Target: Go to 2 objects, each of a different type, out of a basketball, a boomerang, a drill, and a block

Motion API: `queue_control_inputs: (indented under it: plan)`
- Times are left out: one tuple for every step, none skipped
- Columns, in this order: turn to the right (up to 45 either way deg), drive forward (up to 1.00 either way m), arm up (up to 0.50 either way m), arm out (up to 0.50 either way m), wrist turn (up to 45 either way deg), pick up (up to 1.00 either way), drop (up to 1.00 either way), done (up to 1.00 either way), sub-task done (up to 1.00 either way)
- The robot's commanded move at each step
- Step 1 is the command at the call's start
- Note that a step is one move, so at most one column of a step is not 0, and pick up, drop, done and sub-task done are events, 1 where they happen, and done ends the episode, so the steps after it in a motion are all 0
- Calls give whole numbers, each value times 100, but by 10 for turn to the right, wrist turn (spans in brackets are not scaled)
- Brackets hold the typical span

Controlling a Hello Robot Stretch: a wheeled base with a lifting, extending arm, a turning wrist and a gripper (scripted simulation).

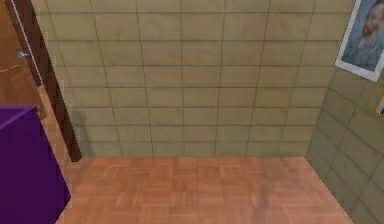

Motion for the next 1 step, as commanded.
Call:
queue_control_inputs:
  plan:
    - [-450,0,0,0,0,0,0,0,0]
